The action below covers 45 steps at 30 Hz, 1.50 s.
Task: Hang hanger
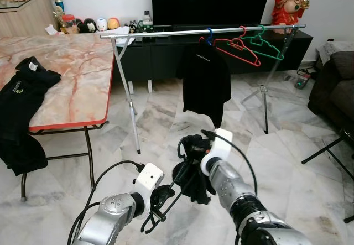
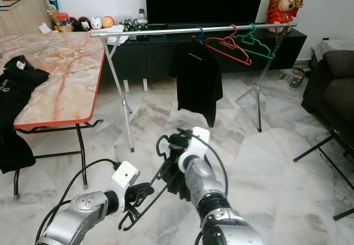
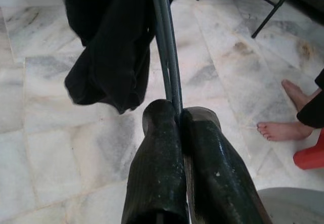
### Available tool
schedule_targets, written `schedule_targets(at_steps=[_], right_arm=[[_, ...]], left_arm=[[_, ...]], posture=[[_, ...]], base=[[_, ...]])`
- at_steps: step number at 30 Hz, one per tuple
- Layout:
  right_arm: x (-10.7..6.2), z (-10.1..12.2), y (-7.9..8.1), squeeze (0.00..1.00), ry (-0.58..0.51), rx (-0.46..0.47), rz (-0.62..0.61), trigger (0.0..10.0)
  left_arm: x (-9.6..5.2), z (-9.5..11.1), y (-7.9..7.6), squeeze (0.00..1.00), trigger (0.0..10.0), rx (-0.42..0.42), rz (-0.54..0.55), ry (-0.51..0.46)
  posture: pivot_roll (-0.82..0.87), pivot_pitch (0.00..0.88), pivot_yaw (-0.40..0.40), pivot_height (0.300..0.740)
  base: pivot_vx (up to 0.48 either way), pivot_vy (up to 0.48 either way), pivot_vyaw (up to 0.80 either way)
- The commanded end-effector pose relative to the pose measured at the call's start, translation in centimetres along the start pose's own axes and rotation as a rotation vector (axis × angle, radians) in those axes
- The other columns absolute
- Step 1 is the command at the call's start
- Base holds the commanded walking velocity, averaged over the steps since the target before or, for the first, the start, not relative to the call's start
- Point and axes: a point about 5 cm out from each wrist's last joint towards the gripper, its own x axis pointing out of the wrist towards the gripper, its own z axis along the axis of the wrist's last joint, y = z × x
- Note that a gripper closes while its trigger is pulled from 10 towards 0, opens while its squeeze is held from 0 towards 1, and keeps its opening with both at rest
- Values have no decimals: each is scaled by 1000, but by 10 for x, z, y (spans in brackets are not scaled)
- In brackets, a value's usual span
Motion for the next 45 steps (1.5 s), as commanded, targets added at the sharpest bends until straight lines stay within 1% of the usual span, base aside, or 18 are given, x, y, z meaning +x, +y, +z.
schedule_targets(at_steps=[1, 2, 3, 6, 10, 13, 15, 18, 20, 25, 29, 32, 37, 38, 39, 42, 43, 45], right_arm=[[0, 15, -10, 0, -52, 13, -70, 10000], [-1, 20, -21, 0, -68, 13, -123, 10000], [-1, 22, -27, 0, -75, 16, -151, 10000], [-2, 22, -29, 0, -69, 21, -154, 10000], [-3, 19, -33, 0, -72, 2, -184, 10000], [-5, 19, -41, 0, -93, -20, -254, 10000], [-6, 20, -47, 0, -107, -13, -295, 10000], [-7, 21, -51, 0, -117, -17, -321, 10000], [-9, 24, -57, 0, -134, -28, -354, 10000], [-9, 25, -57, 0, -136, -22, -357, 10000], [-7, 20, -49, 0, -117, 4, -321, 10000], [-4, 10, -33, 0, -71, 48, -235, 10000], [-2, -1, -14, 0, -35, 85, -166, 10000], [-1, -8, -3, 0, -12, 113, -127, 10000], [-1, -8, -3, 0, -12, 113, -127, 10000], [-1, -20, 20, 0, 29, 97, -11, 10000], [-1, -20, 20, 0, 29, 97, -11, 10000], [-2, -26, 34, 0, 47, 60, 76, 10000]], left_arm=[[0, 2, 0, 0, 10000, 24, -6, -8], [-1, 1, 1, 0, 10000, 27, 0, -7], [-1, 1, 2, 0, 10000, 27, 5, -9], [-2, 1, 3, 0, 10000, 28, 12, -10], [-3, 2, 3, 0, 10000, 33, 12, -11], [-5, 1, 0, 0, 10000, 47, -11, 4], [-8, -1, 0, 0, 10000, 57, -21, 18], [-9, -2, -1, 0, 10000, 62, -27, 23], [-13, -5, -1, 0, 10000, 77, -44, 44], [-15, -5, 1, 0, 10000, 83, -24, 43], [-14, -3, 1, 0, 10000, 78, -20, 32], [-11, 0, -1, 0, 10000, 67, -18, 9], [-8, 7, -2, 0, 10000, 66, -4, -33], [-6, 9, -3, 0, 10000, 56, -11, -50], [-6, 9, -3, 0, 10000, 56, -11, -50], [-4, 13, -5, 0, 10000, 41, -18, -69], [-4, 13, -5, 0, 10000, 41, -18, -69], [-2, 13, -6, 0, 10000, 33, -22, -76]], posture=[[131, 0, -24, 740], [134, 0, -27, 740], [135, 0, -27, 740], [136, 0, -28, 740], [139, 0, -29, 740], [143, 0, -28, 740], [147, 0, -26, 740], [150, 0, -26, 740], [152, 0, -25, 740], [152, 0, -25, 740], [149, 0, -25, 740], [146, 0, -24, 740], [144, 0, -26, 740], [142, 0, -27, 740], [142, 0, -27, 740], [142, 0, -28, 740], [142, 0, -28, 740], [139, 0, -28, 740]], base=[[0, 0, 0], [0, 0, 0], [0, 0, 0], [0, 0, 0], [0, 0, 0], [0, 0, 0], [0, 0, 0], [0, 0, 0], [0, 0, 0], [0, 0, 0], [0, 0, 0], [0, 0, 0], [0, 0, 0], [0, 0, 0], [0, 0, 0], [0, 0, 0], [0, 0, 0], [0, 0, 0]])
